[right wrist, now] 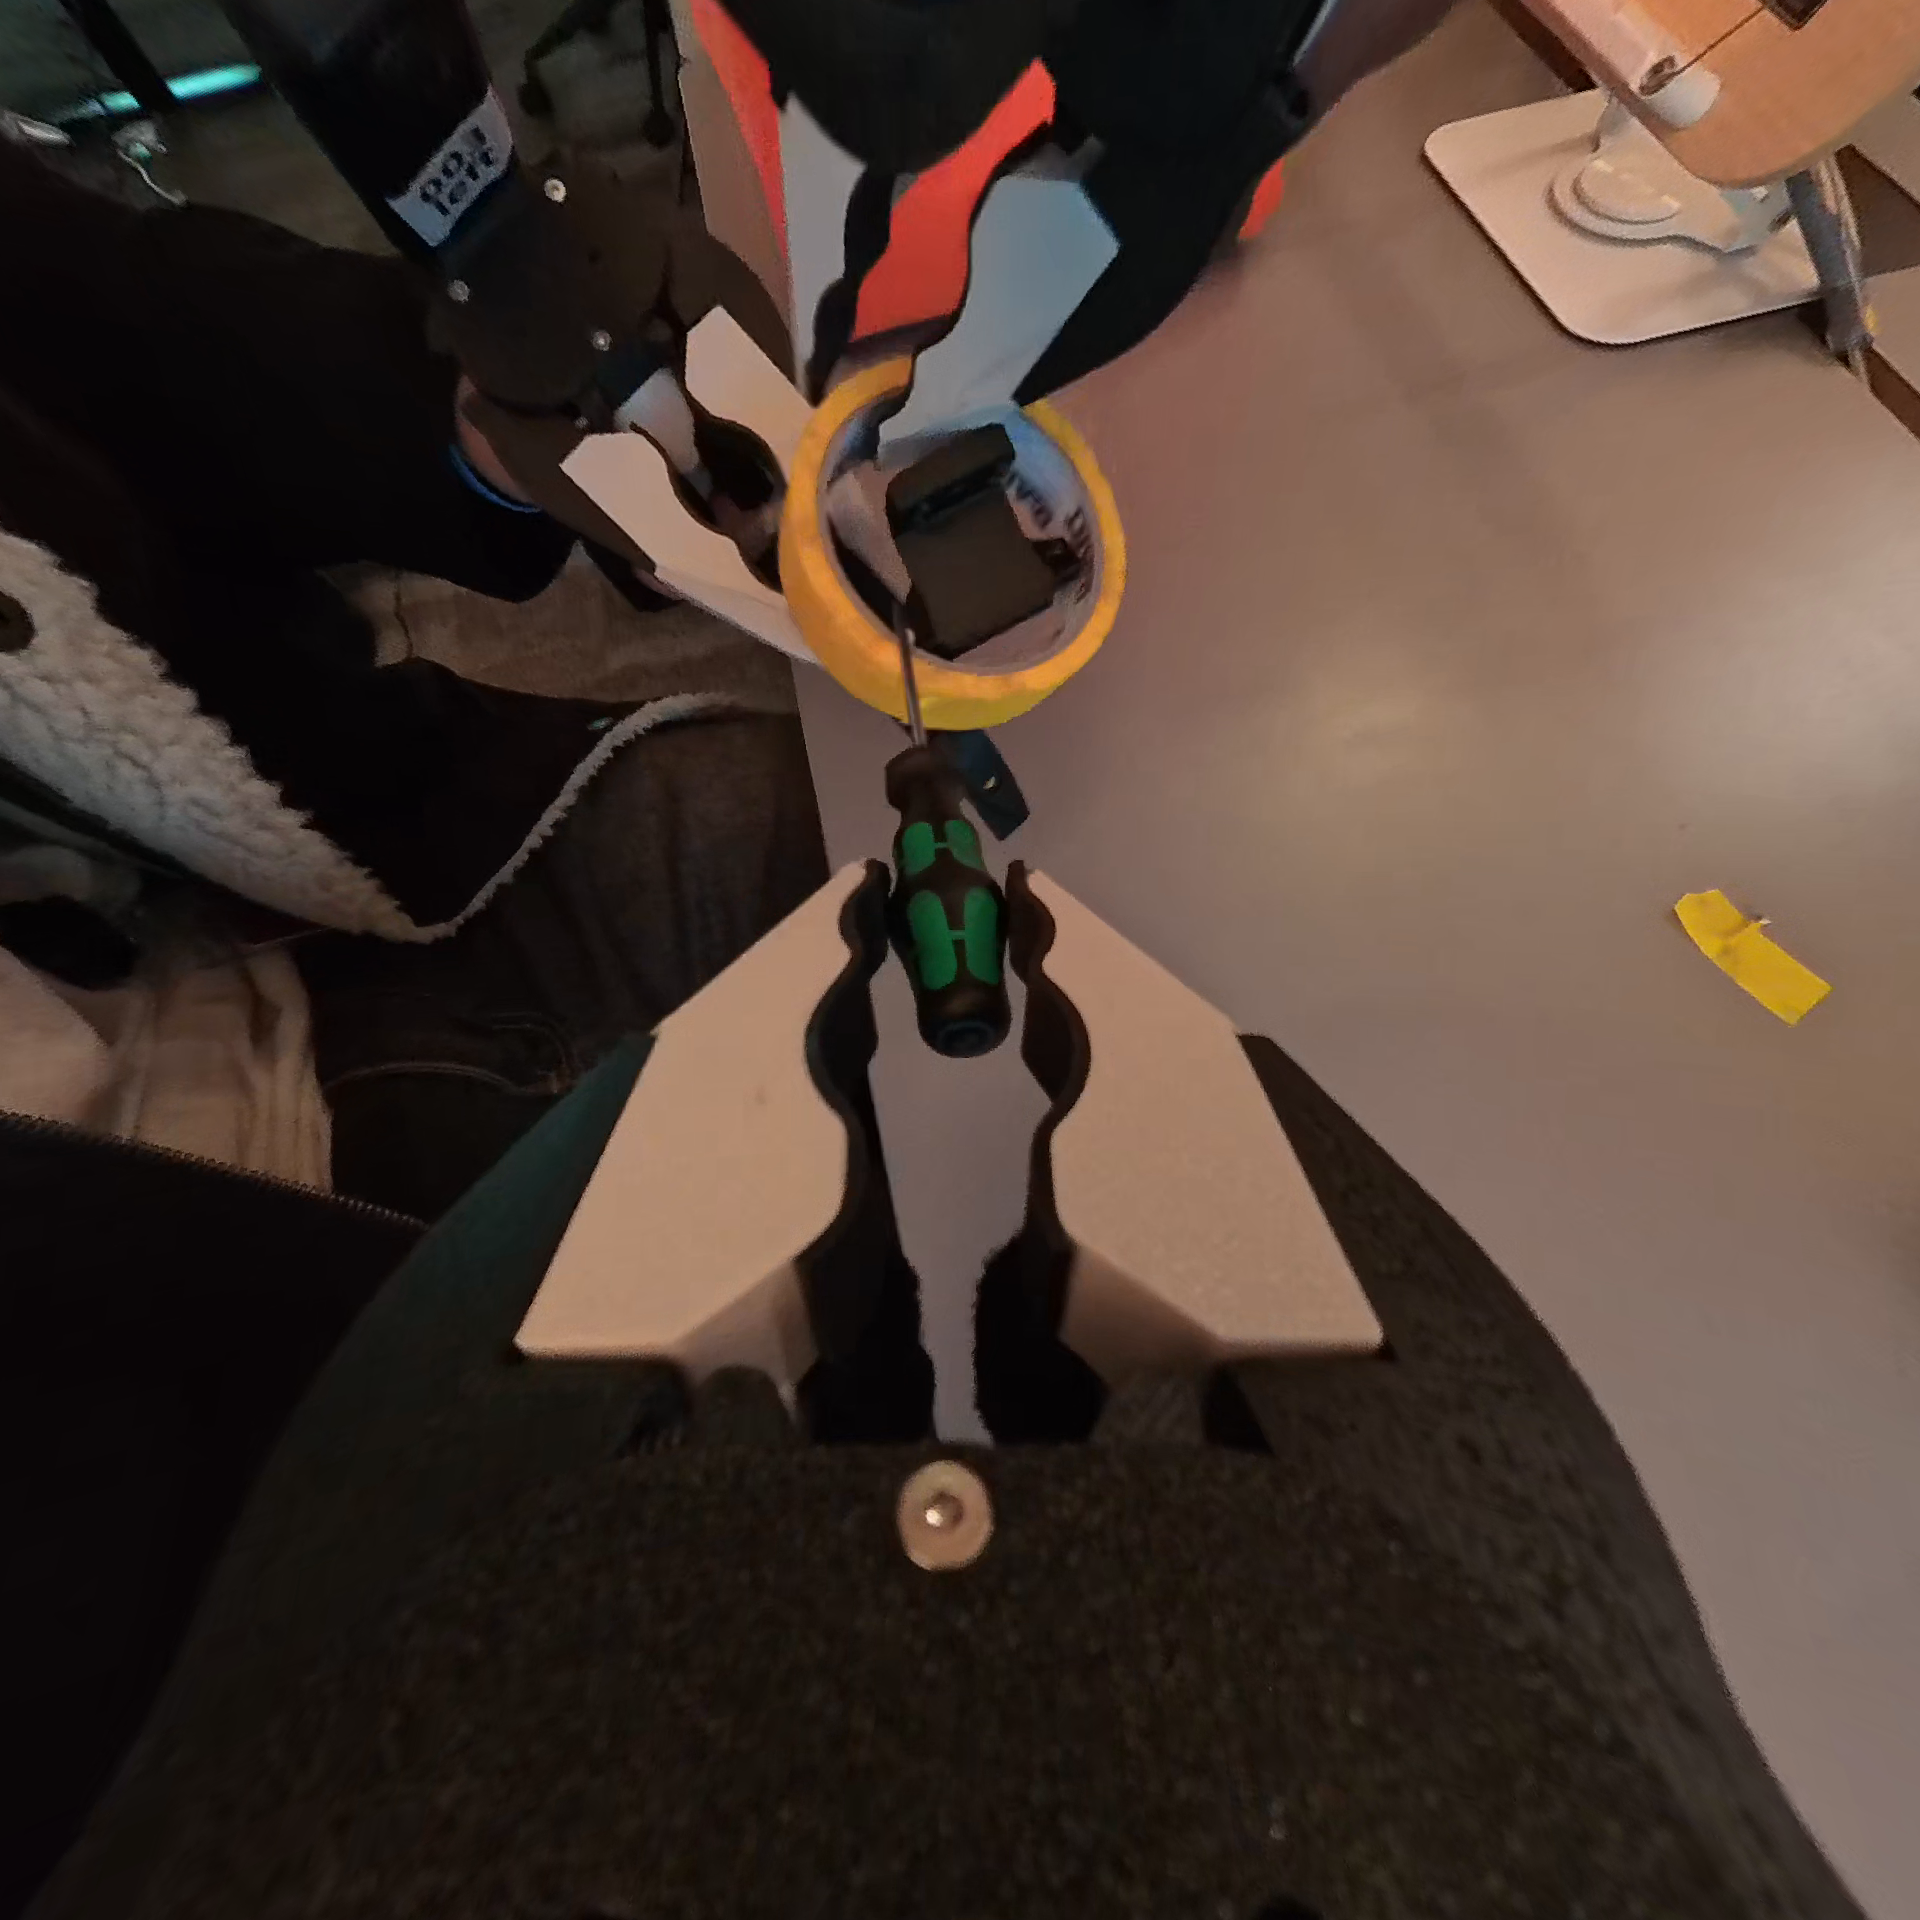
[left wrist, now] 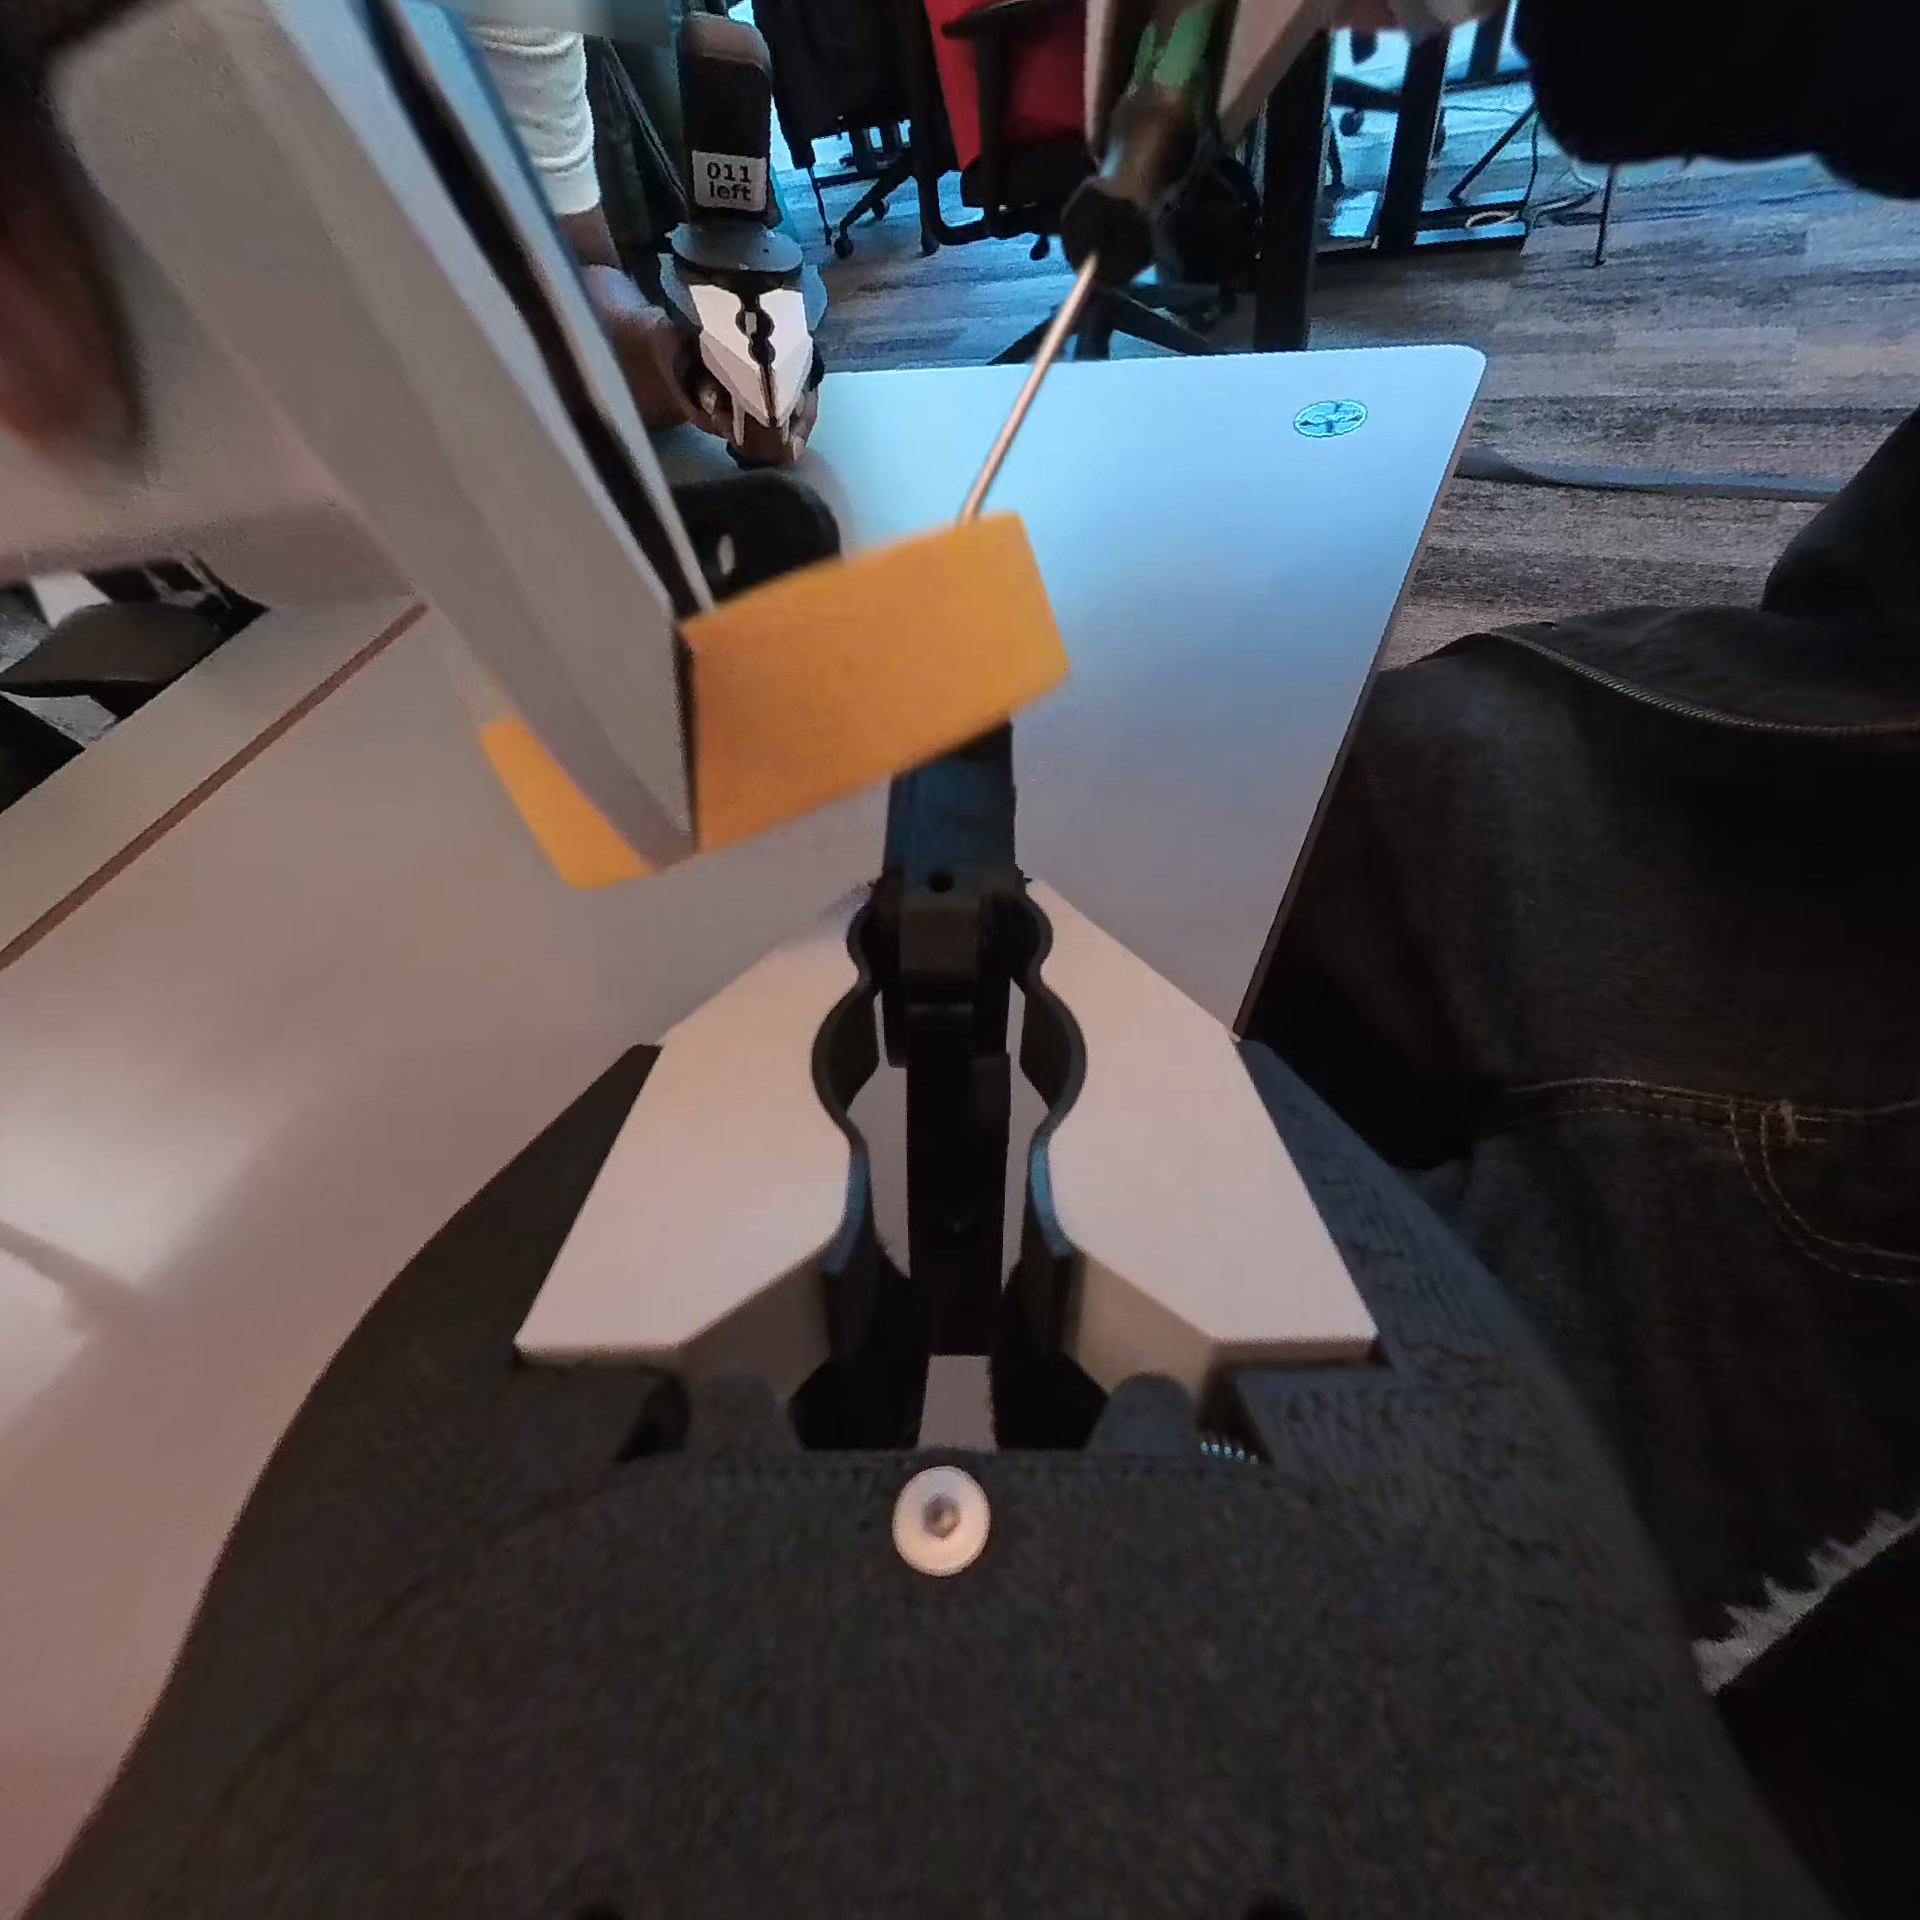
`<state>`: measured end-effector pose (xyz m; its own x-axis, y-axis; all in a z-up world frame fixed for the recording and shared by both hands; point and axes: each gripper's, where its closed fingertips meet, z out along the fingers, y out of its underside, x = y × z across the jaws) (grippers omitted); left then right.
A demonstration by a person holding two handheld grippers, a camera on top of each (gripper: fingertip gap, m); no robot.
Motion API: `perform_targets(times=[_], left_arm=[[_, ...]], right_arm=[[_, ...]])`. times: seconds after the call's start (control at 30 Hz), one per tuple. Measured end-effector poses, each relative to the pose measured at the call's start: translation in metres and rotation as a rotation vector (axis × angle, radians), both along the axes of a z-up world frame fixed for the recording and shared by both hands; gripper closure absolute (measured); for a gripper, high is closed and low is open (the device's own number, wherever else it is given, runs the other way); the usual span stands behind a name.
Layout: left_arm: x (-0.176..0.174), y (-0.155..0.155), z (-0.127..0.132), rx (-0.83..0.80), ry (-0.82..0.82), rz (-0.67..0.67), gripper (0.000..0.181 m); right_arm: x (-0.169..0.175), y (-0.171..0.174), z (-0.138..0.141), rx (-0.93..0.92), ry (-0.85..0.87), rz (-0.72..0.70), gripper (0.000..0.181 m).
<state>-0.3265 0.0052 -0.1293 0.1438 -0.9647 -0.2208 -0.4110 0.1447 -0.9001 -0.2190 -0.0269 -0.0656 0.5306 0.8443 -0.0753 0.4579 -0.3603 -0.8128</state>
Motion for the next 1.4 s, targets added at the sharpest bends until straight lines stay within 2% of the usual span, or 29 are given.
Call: perform_targets(times=[0.1,0.23,0.33,0.43,0.53,0.63,0.87,0.97,1.1,1.3,1.4], left_arm=[[0.001,-0.001,-0.001,0.025,0.012,-0.004,0.160],[0.002,-0.003,-0.005,0.034,0.034,-0.014,0.159],[0.004,-0.003,-0.006,0.083,0.049,-0.014,0.160],[0.007,-0.002,-0.006,0.100,0.054,-0.020,0.160],[0.008,-0.003,-0.003,0.086,0.035,-0.025,0.160],[0.010,-0.001,-0.006,0.074,0.040,-0.021,0.159],[0.009,0.005,-0.018,0.003,0.054,-0.007,0.159],[0.011,0.006,-0.014,-0.046,0.011,-0.010,0.159],[0.011,0.011,-0.005,-0.080,-0.038,-0.001,0.160],[0.009,0.012,0.000,-0.128,-0.071,-0.007,0.159],[0.008,0.013,-0.002,-0.127,-0.062,0.001,0.160]], right_arm=[[0.004,0.004,0.004,0.034,-0.070,-0.014,0.159],[0.007,0.008,0.007,0.087,-0.193,0.062,0.159],[0.011,0.015,0.010,0.181,-0.317,0.175,0.160],[0.009,0.019,0.011,0.159,-0.386,0.276,0.160],[-0.001,0.021,0.016,0.121,-0.309,0.372,0.160],[0.001,0.029,0.005,0.054,-0.286,0.395,0.160],[0.003,0.041,-0.017,0.018,-0.094,0.250,0.160],[0.004,0.038,-0.011,0.056,0.002,0.173,0.160],[0.016,0.034,-0.008,0.068,0.014,0.132,0.160],[0.024,0.036,0.001,0.017,0.281,0.070,0.160],[0.024,0.034,-0.005,-0.002,0.285,0.062,0.160]])
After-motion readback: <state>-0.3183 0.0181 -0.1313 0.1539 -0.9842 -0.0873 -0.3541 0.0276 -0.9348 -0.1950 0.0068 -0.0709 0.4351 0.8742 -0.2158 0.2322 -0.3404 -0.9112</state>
